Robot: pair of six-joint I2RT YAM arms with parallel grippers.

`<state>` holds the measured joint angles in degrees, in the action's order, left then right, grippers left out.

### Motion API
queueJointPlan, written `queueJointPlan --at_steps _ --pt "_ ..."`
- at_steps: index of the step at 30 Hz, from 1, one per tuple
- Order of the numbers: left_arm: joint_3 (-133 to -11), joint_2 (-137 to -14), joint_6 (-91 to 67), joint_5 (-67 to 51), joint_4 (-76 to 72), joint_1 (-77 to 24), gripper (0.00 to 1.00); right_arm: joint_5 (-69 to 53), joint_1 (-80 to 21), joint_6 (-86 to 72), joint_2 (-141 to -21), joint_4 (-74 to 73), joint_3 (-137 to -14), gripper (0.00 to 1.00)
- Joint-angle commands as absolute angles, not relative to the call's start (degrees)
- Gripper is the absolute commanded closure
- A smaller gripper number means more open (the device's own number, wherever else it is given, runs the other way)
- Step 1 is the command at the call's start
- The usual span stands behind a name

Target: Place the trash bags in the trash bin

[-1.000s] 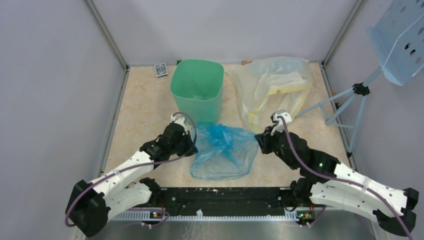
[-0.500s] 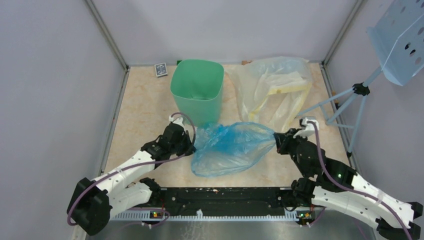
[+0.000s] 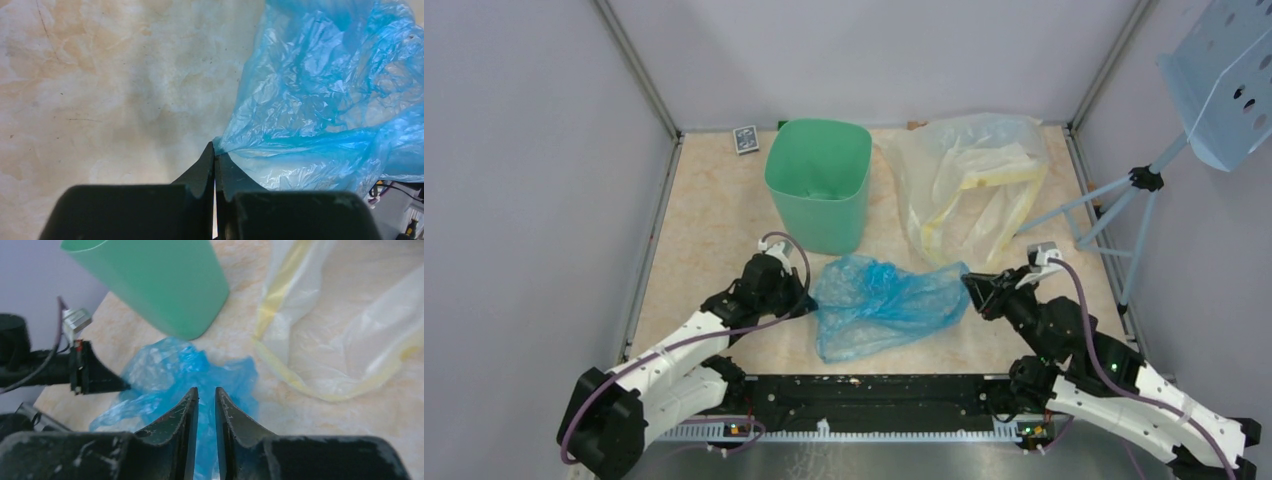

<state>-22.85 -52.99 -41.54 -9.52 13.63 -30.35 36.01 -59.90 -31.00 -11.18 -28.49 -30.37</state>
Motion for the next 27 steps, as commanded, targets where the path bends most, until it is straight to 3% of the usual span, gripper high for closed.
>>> queueJointPlan --at_steps 1,4,8,9,12,13,15,24,27 --pt "-24.1 -53.6 -38.3 -11.1 12.8 -30.1 1.0 16.8 -60.2 -22.3 -15.5 -17.1 -30.5 0.8" --pt "-24.8 -52.9 -37.5 -10.3 14.4 -30.1 1.0 11.1 -60.2 -21.5 -22.4 -16.4 -33.0 0.69" --pt "-26.0 -51.6 -36.3 -9.0 16.9 -30.1 0.98 16.0 -60.2 -22.6 -31.1 -20.6 -38.2 0.63" --pt "-26.5 -51.4 -36.2 -8.3 17.9 -30.1 0.9 16.6 -60.2 -22.5 -33.4 -21.4 -39.6 0.6" --pt "-28.6 -50.9 -35.9 -8.6 20.6 -30.1 0.39 19.6 -60.2 -23.5 -41.8 -25.5 -44.2 0.54" --pt "-29.9 -50.8 -35.9 -9.5 21.7 -30.1 0.29 20.8 -60.1 -24.2 -44.8 -27.3 -45.9 0.51" --pt "-31.9 -50.1 -35.8 -10.9 23.7 -30.1 0.2 21.3 -59.4 -25.2 -50.9 -29.8 -48.7 0.47" --pt "-35.4 -47.3 -34.9 -15.0 25.5 -30.1 0.13 3.6 -47.9 -26.8 -64.4 -20.6 -45.8 0.46" --pt "-35.0 -48.9 -34.0 -22.1 22.6 -30.1 0.13 0.9 -46.2 -25.4 -66.9 -18.9 -45.2 0.47"
